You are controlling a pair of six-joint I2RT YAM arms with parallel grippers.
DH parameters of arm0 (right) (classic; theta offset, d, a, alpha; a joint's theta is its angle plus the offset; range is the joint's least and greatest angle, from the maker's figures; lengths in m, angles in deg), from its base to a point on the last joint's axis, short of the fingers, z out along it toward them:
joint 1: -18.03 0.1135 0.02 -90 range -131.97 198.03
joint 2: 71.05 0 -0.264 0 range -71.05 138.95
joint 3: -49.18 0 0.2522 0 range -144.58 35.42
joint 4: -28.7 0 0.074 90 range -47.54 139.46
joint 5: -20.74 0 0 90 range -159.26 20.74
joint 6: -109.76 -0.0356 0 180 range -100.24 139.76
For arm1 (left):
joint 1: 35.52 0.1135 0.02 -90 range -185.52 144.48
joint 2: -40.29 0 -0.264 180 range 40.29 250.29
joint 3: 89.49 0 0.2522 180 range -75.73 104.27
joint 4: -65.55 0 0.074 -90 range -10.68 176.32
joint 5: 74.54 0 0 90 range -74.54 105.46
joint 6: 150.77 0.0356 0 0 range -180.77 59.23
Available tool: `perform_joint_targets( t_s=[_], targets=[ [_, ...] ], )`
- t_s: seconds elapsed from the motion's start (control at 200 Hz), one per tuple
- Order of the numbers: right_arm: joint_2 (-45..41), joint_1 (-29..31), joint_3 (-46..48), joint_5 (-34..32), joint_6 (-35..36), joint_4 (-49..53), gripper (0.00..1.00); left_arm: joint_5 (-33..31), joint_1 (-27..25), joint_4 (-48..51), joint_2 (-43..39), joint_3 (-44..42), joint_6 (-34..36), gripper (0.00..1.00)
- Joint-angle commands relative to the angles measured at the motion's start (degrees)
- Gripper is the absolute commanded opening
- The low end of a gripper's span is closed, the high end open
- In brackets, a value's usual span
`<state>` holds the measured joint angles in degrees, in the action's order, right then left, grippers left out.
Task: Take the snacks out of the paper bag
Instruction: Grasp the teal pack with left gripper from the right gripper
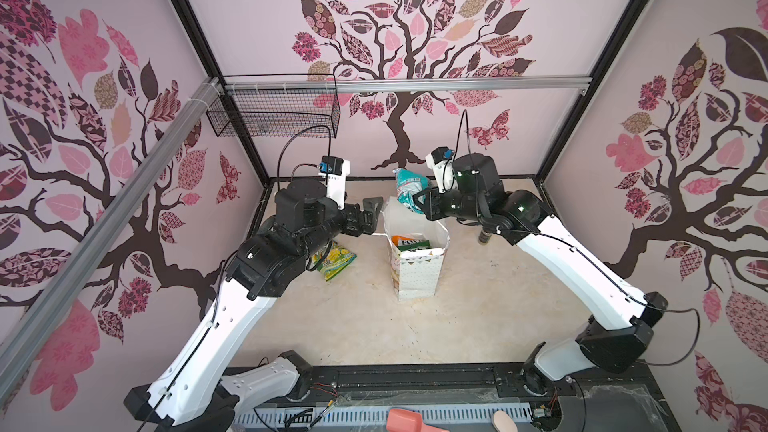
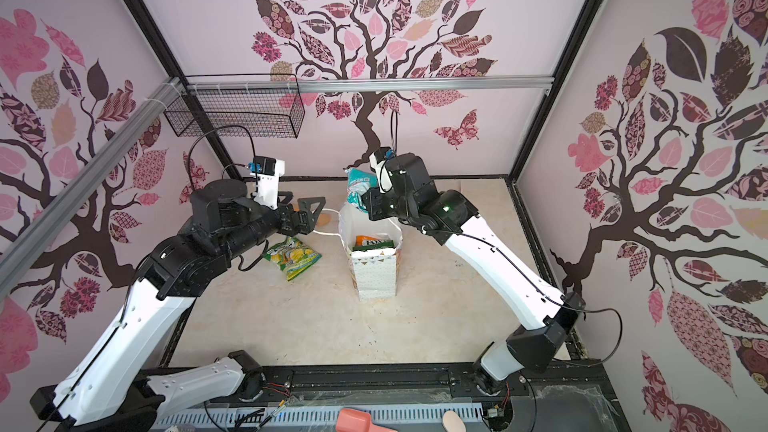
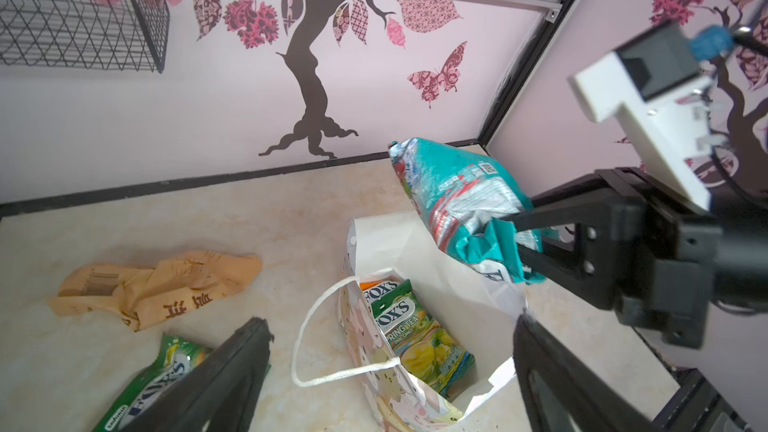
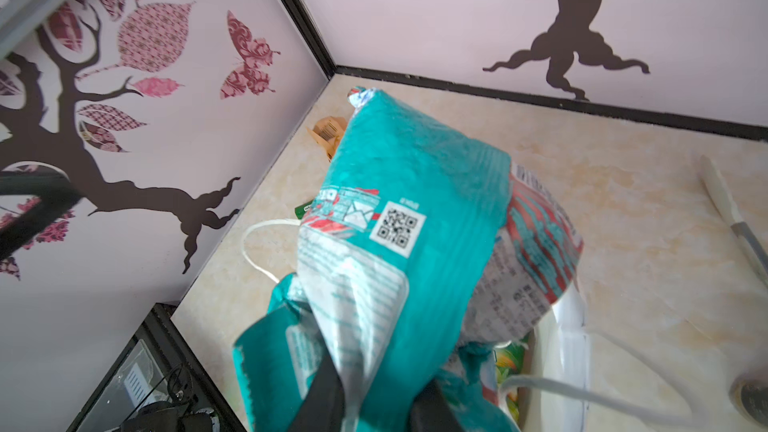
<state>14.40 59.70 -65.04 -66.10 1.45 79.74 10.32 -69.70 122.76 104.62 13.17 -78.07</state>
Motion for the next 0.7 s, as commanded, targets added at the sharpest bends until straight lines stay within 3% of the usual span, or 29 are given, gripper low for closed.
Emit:
perform_joint_targets(
  t_s=[0.0, 0.105, 0.235, 0.565, 0.695],
  targets=[
    [-3.9, 1.3, 1.1, 1.5, 2.4, -7.1, 0.0, 3.8, 3.6, 0.4, 1.2, 3.4, -9.8, 0.93],
    [-4.1, 2.3, 1.1, 1.7, 3.9, -7.4, 0.0, 12.3, 8.2, -1.7, 1.9, 2.4, -17.7, 0.91],
    [-3.9, 3.8, 1.6, 3.2, 5.2, -8.0, 0.0, 20.3, 9.9, -6.8, 2.7, -0.1, -23.5, 0.9],
    [-2.9, 6.8, 1.1, 5.6, 6.8, -8.2, 0.0, 28.6, 10.0, -16.1, 4.5, -6.5, -32.1, 0.89],
    [-2.9, 7.0, 1.4, 6.4, 6.7, -8.6, 0.0, 30.2, 10.0, -18.1, 5.0, -8.2, -33.5, 0.74]
  ],
)
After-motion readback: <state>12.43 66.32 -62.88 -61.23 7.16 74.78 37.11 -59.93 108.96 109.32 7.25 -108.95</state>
